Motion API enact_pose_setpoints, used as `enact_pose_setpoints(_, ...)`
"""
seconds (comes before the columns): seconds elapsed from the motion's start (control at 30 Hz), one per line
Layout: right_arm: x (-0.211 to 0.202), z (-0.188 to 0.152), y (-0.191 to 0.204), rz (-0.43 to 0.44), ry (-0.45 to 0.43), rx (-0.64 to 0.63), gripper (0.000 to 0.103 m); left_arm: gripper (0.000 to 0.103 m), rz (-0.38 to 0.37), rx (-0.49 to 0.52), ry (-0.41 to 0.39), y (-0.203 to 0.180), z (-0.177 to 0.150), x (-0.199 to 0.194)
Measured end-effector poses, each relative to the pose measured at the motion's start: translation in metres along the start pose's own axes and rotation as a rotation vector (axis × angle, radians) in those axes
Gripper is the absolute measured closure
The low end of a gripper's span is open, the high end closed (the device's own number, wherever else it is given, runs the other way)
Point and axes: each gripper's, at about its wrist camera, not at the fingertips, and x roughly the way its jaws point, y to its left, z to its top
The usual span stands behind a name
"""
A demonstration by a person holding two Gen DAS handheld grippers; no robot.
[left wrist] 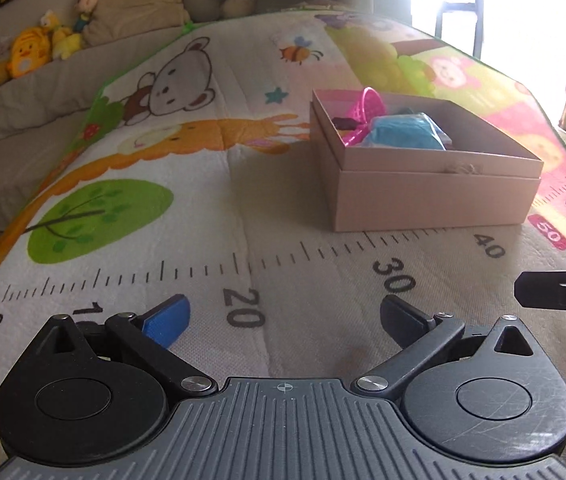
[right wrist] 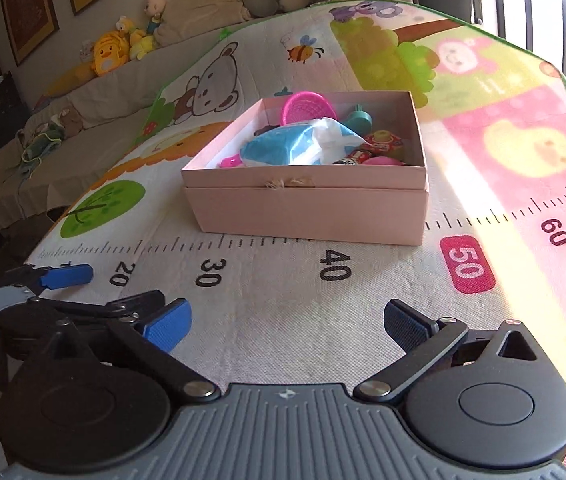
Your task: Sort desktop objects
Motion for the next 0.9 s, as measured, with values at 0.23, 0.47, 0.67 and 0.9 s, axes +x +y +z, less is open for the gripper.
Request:
enact_pose_setpoints(0.23,0.034,0.000,-0.015,-0.161,0.034,-0.071,0.000,0.000,0.056,-0.008,0.022,-0.015,0.006,0.019)
enact_pose_setpoints(0.47,0.042,0.006,-0.021,-0.153,0.009,-0.069,0.000,0.000,0.046,-0.045,0.025,-0.011,0.005,0.021)
enact_pose_setpoints(0.67,0.041,0.000,-0.021,-0.157,-0.042,-0.064,0.000,0.000,0.044,-0.048,0.025,-0.011,0.005,0.021)
enact_pose_setpoints(0.9,0.042,0.001,-0.021,-0.156,-0.042,-0.063,0.000,0.000,0.043,-0.049,0.025,-0.012,0.005,0.020)
